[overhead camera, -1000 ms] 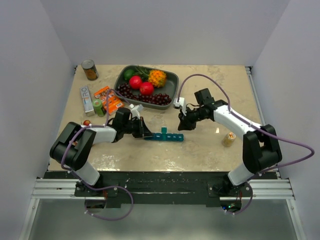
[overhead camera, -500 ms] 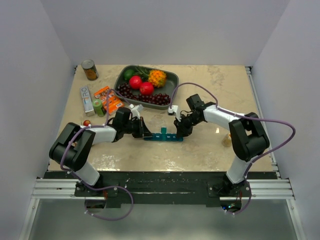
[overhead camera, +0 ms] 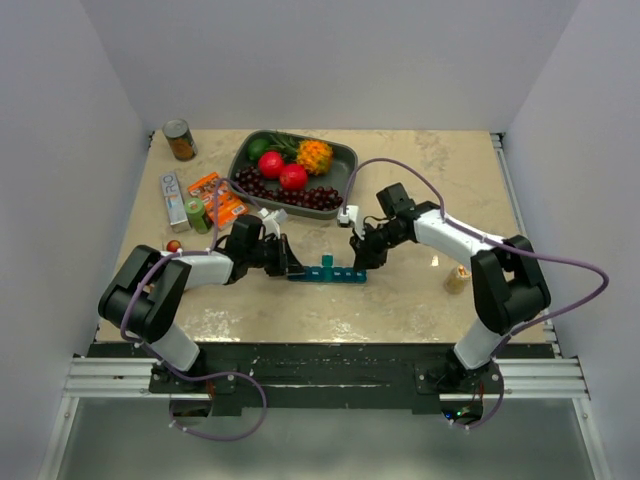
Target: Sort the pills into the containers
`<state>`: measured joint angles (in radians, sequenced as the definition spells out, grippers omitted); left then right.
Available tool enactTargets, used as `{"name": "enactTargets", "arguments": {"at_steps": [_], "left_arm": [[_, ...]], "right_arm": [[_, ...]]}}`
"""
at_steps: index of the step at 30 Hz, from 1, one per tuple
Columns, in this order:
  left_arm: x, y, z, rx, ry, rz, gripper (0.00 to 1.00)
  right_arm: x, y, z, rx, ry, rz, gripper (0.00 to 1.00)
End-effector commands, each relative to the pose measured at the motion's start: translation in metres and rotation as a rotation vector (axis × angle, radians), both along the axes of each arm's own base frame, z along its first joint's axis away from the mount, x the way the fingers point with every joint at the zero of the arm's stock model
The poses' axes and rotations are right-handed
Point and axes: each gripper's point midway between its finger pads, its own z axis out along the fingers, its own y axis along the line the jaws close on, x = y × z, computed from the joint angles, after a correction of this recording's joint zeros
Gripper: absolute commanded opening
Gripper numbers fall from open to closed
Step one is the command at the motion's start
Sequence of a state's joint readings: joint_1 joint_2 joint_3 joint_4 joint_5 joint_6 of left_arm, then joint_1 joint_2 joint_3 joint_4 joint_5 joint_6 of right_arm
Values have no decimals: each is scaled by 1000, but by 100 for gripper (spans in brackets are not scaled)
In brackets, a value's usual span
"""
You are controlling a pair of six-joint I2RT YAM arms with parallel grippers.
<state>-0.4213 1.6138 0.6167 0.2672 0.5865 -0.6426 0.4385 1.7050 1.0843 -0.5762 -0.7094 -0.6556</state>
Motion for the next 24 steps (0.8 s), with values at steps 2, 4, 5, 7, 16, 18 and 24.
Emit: {"name": "enactTargets", "arguments": {"at_steps": [2, 4, 5, 7, 16, 18, 24], "left_arm": [[8, -2, 10, 7, -49, -3, 0], [8, -2, 9, 8, -50, -2, 0], [8, -2, 9, 8, -50, -2, 0], [8, -2, 9, 9, -48, -2, 0], [7, -3, 8, 6, -47, -7, 0], [7, -4, 9, 5, -50, -8, 0], [15, -6, 33, -11, -100, -1, 8]], "right_arm": [[-5, -1, 20, 37, -78, 52, 20], [-2, -7, 8, -8, -76, 41, 20], [-2, -10, -2, -33, -56, 35, 20], [3, -16, -14, -88, -44, 13, 20], [5, -18, -20, -116, -23, 10, 19], [1, -14, -10, -81, -26, 30, 19], [-5, -6, 33, 61, -87, 88, 23]]}}
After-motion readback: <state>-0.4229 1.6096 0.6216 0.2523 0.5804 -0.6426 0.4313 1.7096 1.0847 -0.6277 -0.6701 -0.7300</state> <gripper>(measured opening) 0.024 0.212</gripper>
